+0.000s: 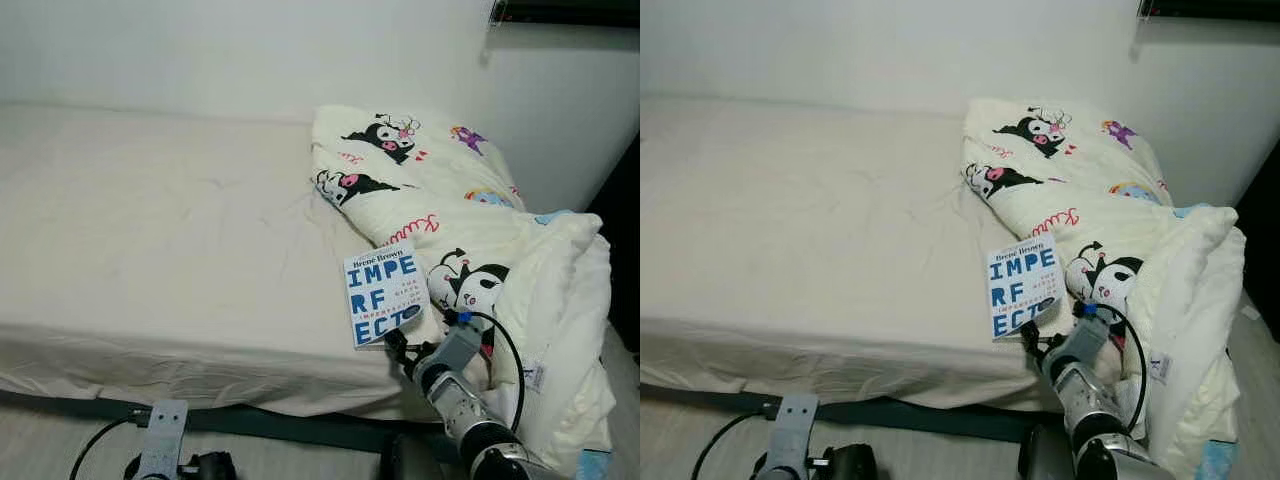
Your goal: Clean up the room
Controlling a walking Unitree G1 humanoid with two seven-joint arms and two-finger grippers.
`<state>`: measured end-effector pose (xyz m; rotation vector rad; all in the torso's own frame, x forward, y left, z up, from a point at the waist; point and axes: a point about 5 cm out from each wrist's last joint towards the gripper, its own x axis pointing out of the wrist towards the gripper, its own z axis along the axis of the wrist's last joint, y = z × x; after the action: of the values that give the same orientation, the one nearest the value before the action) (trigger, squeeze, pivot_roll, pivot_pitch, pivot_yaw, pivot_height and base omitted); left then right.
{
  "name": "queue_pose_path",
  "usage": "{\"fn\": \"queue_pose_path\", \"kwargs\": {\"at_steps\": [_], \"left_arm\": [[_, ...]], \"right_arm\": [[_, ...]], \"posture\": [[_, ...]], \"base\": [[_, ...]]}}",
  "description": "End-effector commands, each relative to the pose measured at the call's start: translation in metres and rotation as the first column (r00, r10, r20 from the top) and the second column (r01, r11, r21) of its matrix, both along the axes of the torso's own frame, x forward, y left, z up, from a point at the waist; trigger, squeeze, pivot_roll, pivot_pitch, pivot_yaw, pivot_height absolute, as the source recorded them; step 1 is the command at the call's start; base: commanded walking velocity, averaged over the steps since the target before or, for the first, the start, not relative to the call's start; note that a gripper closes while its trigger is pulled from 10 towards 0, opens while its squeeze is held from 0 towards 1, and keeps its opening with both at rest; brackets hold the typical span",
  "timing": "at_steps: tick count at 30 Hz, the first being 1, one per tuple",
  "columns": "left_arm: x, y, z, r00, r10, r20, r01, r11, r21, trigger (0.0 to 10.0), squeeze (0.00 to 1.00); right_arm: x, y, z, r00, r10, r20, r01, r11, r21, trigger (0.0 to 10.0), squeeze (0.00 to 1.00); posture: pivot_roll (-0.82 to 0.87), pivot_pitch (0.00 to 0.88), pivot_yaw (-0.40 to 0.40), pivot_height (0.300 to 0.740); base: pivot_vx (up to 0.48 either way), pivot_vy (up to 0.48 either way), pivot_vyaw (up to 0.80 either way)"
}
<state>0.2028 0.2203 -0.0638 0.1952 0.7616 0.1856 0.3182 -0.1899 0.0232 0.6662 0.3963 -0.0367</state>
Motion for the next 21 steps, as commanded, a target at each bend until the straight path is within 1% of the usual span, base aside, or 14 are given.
{"fn": "queue_pose_path", "kwargs": {"at_steps": [1,3,6,8,9,13,15,16,17,18,19,21], "left_arm": [[-0.008,0.009,-0.002,1.0,-0.004,-0.018,0.004,1.0,0.026,10.0,0.0],[-0.01,0.011,-0.002,1.0,-0.008,-0.022,0.009,0.999,0.034,10.0,0.0],[-0.013,0.013,-0.003,1.0,-0.009,-0.024,0.01,0.999,0.039,10.0,0.0],[-0.014,0.014,-0.003,1.0,-0.017,-0.025,0.018,0.999,0.042,10.0,0.0],[-0.014,0.014,-0.003,0.999,-0.019,-0.025,0.02,0.999,0.044,10.0,0.0],[-0.015,0.014,-0.004,0.999,-0.024,-0.024,0.025,0.999,0.044,10.0,0.0],[-0.016,0.013,-0.004,0.999,-0.036,-0.021,0.036,0.998,0.045,10.0,0.0],[-0.017,0.011,-0.004,0.999,-0.046,-0.014,0.047,0.998,0.045,10.0,0.0],[-0.017,0.011,-0.004,0.999,-0.046,-0.014,0.047,0.998,0.045,10.0,0.0],[-0.017,0.01,-0.004,0.999,-0.047,-0.002,0.047,0.998,0.045,10.0,0.0],[-0.017,0.01,-0.004,0.999,-0.047,-0.002,0.047,0.998,0.045,10.0,0.0],[-0.02,0.012,-0.004,0.999,-0.038,0.007,0.038,0.998,0.045,10.0,0.0]], "right_arm": [[0.006,0.004,0.008,0.998,0.014,0.065,-0.017,0.999,0.043,10.0,0.0],[0.009,0.011,0.011,0.996,0.05,0.081,-0.054,0.997,0.047,10.0,0.0],[0.008,0.017,0.006,0.998,0.068,0.016,-0.068,0.998,-0.008,10.0,0.0],[0.006,0.018,0.002,0.998,0.044,-0.035,-0.045,0.998,-0.033,10.0,0.0],[0.006,0.019,0.001,0.999,0.027,-0.047,-0.029,0.999,-0.022,10.0,0.0],[0.006,0.019,0.001,0.999,-0.004,-0.043,0.004,1.0,0.006,10.0,0.0],[0.008,0.02,0.005,1.0,-0.014,0.005,0.013,0.998,0.059,10.0,0.0],[0.009,0.017,0.007,0.999,-0.028,0.042,0.024,0.994,0.108,0.0,0.0],[0.009,0.017,0.007,0.999,-0.028,0.042,0.024,0.994,0.108,0.0,0.0],[0.01,0.013,0.01,0.996,-0.054,0.067,0.043,0.987,0.156,0.0,0.0],[0.01,0.013,0.01,0.996,-0.054,0.067,0.043,0.987,0.156,0.0,0.0],[0.012,0.01,0.015,0.993,-0.071,0.097,0.051,0.979,0.195,0.0,0.0]], "posture": [[0.02,0.109,-0.026,0.491],[0.03,0.121,-0.025,0.491],[0.04,0.129,-0.026,0.491],[0.04,0.133,-0.025,0.491],[0.04,0.139,-0.025,0.491],[0.05,0.149,-0.023,0.491],[0.05,0.156,-0.021,0.491],[0.09,0.159,-0.034,0.491],[0.09,0.159,-0.034,0.491],[0.1,0.165,-0.037,0.491],[0.1,0.165,-0.037,0.491],[0.1,0.165,-0.039,0.491]], "base": [[0.0,0.0,0.0],[0.0,0.0,0.0],[0.0,0.0,0.0],[0.0,0.0,0.0],[0.0,0.0,0.0],[0.0,0.0,0.0],[0.0,0.0,0.0],[0.0,0.0,0.0],[0.0,0.0,0.0],[0.0,0.0,0.0],[0.0,0.0,0.0],[0.0,0.0,0.0]]}}
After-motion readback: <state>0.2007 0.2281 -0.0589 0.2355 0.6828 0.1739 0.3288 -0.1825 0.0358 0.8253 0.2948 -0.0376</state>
